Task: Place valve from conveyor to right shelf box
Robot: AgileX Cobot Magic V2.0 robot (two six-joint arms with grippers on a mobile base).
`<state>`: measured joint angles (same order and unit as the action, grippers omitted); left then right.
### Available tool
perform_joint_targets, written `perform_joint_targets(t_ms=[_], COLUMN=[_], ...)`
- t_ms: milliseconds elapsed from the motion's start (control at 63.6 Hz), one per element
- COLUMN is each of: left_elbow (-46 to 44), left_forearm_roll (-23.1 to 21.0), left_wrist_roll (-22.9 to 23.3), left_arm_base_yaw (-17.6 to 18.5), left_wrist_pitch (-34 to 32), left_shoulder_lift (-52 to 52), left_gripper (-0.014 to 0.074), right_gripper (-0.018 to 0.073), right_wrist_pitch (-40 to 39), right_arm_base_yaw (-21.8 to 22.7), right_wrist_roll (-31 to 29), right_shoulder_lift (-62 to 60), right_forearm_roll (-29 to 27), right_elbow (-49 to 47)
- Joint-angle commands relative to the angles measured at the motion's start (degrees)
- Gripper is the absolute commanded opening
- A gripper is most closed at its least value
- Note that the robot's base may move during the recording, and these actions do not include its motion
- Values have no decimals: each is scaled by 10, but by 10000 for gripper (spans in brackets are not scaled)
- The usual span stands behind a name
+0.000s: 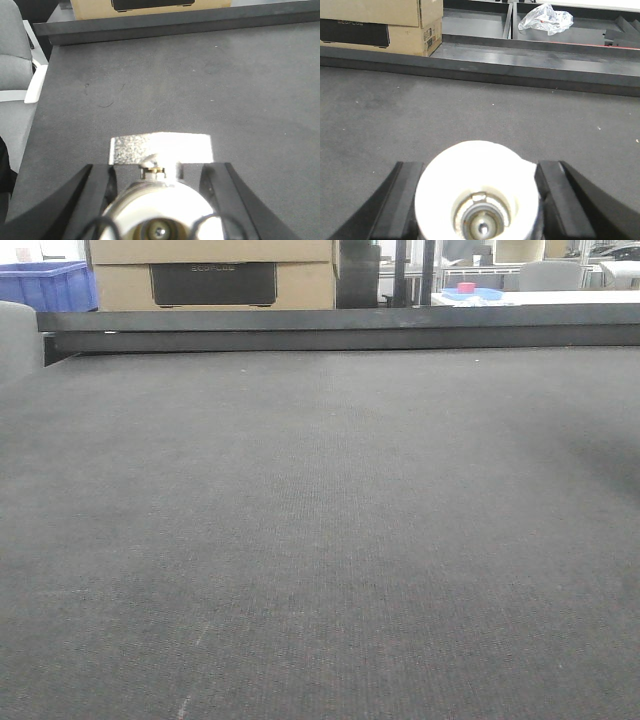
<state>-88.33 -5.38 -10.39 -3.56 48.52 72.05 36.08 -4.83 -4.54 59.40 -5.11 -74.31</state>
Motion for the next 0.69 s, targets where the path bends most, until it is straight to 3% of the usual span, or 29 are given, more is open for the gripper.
perform_joint_targets(t_ms=[0, 676], left_elbow=[-6, -6], left_forearm_roll=[-5, -5], left_wrist_roll=[5, 5], left_arm_base_yaw=[3, 3], left_wrist_pitch=[-30, -30], left_shoulder_lift=[-7, -7], left_gripper=[-111, -111], right_gripper=[-155, -155], right_wrist_pitch=[-49, -51], right_arm_base_yaw=[2, 2], right_wrist_roll=[0, 0], right_shoulder_lift=[-8, -8], right_forearm_roll=[0, 0], right_elbow=[-10, -10])
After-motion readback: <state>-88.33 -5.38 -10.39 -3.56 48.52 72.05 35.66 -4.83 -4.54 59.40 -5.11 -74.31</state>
